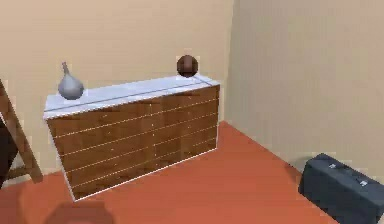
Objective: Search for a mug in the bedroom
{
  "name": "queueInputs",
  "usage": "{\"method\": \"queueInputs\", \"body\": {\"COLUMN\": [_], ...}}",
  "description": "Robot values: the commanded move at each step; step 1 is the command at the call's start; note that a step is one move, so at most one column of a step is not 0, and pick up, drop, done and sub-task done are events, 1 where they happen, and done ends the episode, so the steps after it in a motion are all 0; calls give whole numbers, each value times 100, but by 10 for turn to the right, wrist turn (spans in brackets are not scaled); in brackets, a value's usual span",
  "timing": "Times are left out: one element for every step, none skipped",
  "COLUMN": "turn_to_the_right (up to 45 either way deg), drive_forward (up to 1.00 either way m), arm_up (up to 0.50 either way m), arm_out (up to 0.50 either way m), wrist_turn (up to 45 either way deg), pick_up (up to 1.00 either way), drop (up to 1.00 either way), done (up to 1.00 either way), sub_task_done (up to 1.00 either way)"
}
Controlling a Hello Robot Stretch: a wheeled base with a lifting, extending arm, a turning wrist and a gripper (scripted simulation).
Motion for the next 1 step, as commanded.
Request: {"method": "queueInputs", "body": {"turn_to_the_right": [450], "drive_forward": [0], "arm_up": [0], "arm_out": [0], "wrist_turn": [0], "pick_up": [0], "drop": [0], "done": [0], "sub_task_done": [0]}}
